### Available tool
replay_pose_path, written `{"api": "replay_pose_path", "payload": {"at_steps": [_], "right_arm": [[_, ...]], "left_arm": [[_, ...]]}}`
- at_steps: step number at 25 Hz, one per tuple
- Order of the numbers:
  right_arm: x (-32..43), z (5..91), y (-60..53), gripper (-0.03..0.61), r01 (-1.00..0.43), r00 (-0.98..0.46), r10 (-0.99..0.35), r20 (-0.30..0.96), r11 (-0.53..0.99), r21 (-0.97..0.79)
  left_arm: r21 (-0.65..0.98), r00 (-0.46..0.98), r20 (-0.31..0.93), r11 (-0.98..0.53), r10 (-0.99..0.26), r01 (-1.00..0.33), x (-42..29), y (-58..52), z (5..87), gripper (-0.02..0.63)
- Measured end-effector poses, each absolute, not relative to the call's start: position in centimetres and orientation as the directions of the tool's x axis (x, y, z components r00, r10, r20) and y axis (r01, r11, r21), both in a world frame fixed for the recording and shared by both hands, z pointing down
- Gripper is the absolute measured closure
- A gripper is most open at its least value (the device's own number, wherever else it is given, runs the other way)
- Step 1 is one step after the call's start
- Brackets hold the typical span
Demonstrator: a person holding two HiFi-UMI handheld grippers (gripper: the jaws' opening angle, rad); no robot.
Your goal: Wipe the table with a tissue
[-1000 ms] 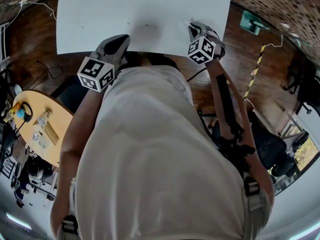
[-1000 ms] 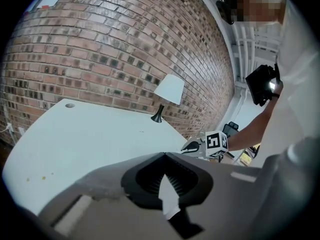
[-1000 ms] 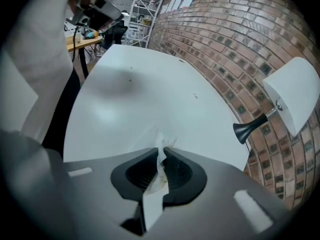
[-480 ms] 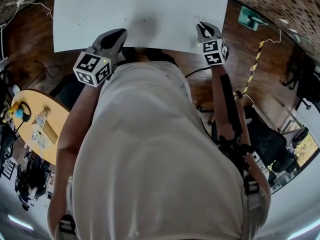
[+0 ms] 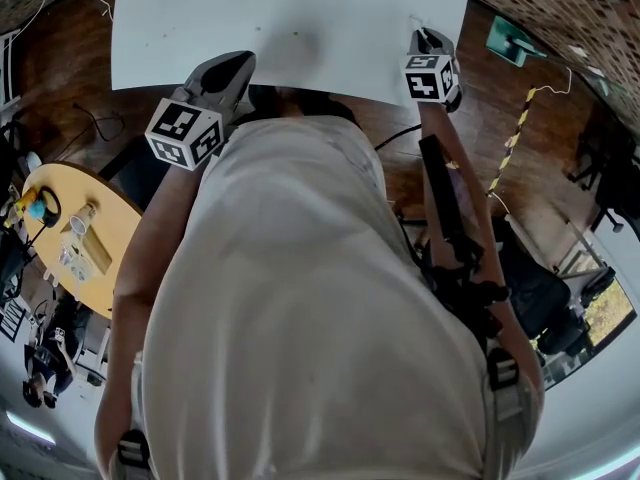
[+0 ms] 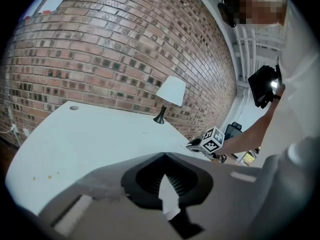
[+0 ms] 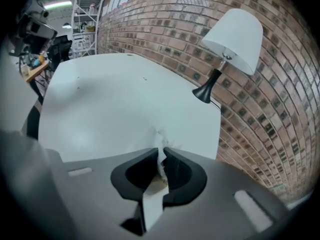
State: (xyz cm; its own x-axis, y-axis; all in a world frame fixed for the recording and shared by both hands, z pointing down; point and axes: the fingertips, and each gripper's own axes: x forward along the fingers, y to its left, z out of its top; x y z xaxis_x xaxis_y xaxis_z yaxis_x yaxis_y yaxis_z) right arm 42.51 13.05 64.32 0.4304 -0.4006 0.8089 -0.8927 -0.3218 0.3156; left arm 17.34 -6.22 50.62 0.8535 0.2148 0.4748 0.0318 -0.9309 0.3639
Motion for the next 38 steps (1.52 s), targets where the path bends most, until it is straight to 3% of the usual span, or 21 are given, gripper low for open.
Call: {"api": "replay_pose_path", "payload": {"at_steps": [5,14,17,23,27,32,38], "right_arm": [[37.3,64.0,9.5,0.545,-0.934,0.347,-0.487,0.802,-0.103,0.341],[26.6,63.9,12.0,0.545,-0.914,-0.015,-0.61,0.792,0.33,0.237],[29.0,64.1,15.0,0.545,-0.926,0.037,-0.604,0.796,0.278,0.254],[37.6,64.2,18.7,0.545,-0.948,0.27,-0.567,0.778,-0.012,0.319],[37.5,63.9,17.1,0.545,-0.954,0.295,-0.586,0.755,-0.145,0.261],[30.2,63.6,11.8,0.545,-0.978,0.117,-0.669,0.734,0.051,0.202],[22.6,63.7,12.3,0.545,-0.943,-0.133,-0.646,0.752,0.316,0.105]], "left_arm": [[0.366,0.853,0.481,-0.931,0.201,0.013,17.5,-5.9,50.8,0.609],[0.373,0.848,0.47,-0.926,0.245,0.061,19.8,-4.0,50.7,0.609],[0.372,0.841,0.47,-0.924,0.267,0.086,20.6,-2.9,50.7,0.609],[0.361,0.834,0.484,-0.929,0.263,0.083,21.3,-2.2,50.7,0.609],[0.358,0.836,0.491,-0.931,0.246,0.063,20.8,-1.9,50.7,0.609],[0.364,0.834,0.5,-0.93,0.235,0.043,19.7,-2.0,51.2,0.609],[0.381,0.839,0.486,-0.923,0.247,0.051,20.4,-1.7,51.5,0.609]]}}
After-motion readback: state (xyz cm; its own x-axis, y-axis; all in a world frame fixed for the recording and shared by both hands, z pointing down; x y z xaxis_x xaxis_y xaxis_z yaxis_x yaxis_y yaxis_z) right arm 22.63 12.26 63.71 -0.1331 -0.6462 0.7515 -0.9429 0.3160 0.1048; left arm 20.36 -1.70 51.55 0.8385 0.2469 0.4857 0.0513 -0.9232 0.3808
